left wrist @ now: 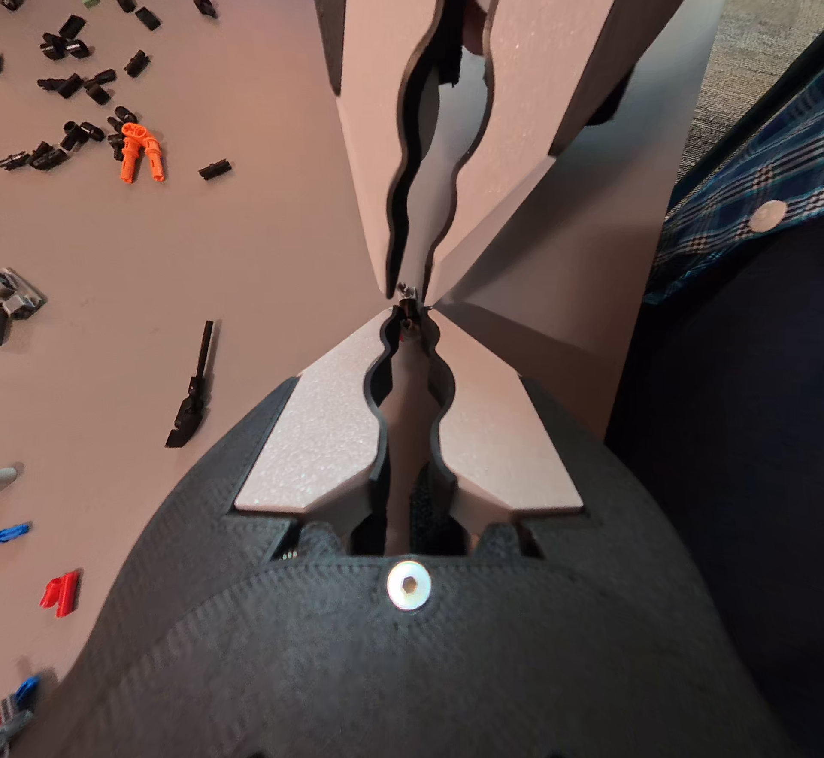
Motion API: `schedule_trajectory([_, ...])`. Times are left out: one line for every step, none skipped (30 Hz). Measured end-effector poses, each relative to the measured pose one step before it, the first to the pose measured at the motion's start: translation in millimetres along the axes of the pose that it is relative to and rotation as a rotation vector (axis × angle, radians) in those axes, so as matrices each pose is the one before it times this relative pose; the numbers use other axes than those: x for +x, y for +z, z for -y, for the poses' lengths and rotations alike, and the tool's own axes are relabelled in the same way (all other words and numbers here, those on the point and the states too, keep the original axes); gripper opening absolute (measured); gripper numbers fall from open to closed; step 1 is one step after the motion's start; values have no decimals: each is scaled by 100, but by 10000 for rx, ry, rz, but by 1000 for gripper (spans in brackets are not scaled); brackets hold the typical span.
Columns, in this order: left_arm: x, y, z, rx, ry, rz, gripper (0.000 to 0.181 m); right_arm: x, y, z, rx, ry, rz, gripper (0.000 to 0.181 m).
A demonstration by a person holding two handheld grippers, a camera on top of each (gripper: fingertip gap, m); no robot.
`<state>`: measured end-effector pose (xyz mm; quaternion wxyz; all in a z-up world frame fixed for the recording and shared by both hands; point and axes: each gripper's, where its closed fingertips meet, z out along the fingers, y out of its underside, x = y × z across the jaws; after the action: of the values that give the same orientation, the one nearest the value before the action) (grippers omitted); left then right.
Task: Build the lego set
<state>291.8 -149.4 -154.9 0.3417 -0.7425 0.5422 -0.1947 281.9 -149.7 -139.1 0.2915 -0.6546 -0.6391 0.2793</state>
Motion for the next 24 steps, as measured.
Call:
schedule_trajectory([-32, -40, -42, 5, -16, -8, 8, -13, 38, 34, -36, 2, 149, 8])
schedule_trajectory([-24, -40, -23, 12, -40, -9, 8, -145, 75, 44, -4, 21, 228, 6])
schedule_trajectory([23, -8, -26, 18, -50, -18, 8, -105, 65, -6, -3, 6, 152, 4])
schedule_trajectory([24, -33, -16, 18, 6, -6, 8, -36, 22, 24, 10, 80, 122, 4])
schedule_trajectory([-7, -43, -32, -4, -15, 0, 8, -101, 37, 58, 62, 131, 165, 2])
schedule_trajectory([-11, -42, -32, 15, -19, -2, 8, -18, 40, 51, 95, 131, 113, 2])
schedule_trajectory([28, -49, -23, 53, 13, -45, 10, -49, 25, 28, 76, 135, 120, 1])
schedule_trajectory([187, -82, 80, 97, 32, -137, 11, 61, -20, 21, 56, 76, 25, 0])
schedule_trajectory([-80, -52, -48, -12, -33, 30, 13, 94, 13, -18, 20, 65, 3, 0])
schedule_trajectory([-25, -46, -32, 18, 1, -11, 14, -23, 29, 25, 28, 61, 67, 0])
schedule_trajectory([-32, -41, -68, 1, -4, -9, 16, -19, 49, 25, 16, -20, 11, 0])
schedule_trajectory([-48, -42, -88, -4, -26, 5, 16, -24, 45, 22, -15, -14, 4, 0])
schedule_trajectory([15, -98, -35, 27, -39, -42, 16, 6, 18, 26, -28, -36, -17, 0])
schedule_trajectory([26, -83, -48, 20, -28, -13, 15, -48, 30, 20, -25, -48, 1, 0])
schedule_trajectory([41, -61, -28, 33, -3, 5, 15, -71, 32, 25, -28, -32, 31, 0])
schedule_trajectory([14, -55, -46, 17, 17, 26, 15, -45, 40, 23, -19, -66, 16, 0])
schedule_trajectory([11, -46, -33, 6, 33, 19, 15, -55, 39, 28, -30, -61, 28, 0])
schedule_trajectory([40, -29, -29, -4, 6, -25, 15, -72, 14, 20, -55, -123, 34, 0])
schedule_trajectory([31, -27, 3, 3, -4, -42, 14, 6, -5, 63, -41, -180, -38, 0])
schedule_trajectory([22, -9, -17, 7, 45, -45, 13, -60, -12, -3, -95, -181, 43, 2])
schedule_trajectory([110, -6, 4, -3, 53, -135, 12, -1, 11, -68, -122, -217, 10, 2])
schedule_trajectory([34, 11, 2, -23, 57, -103, 12, 14, 28, -49, -127, -240, 14, 3])
schedule_trajectory([-4, 2, 2, -37, 118, -44, 11, 25, 25, -37, -155, -218, 22, 4])
schedule_trajectory([6, 7, -4, -53, 126, -36, 10, 142, 57, -170, -247, -204, -29, 4])
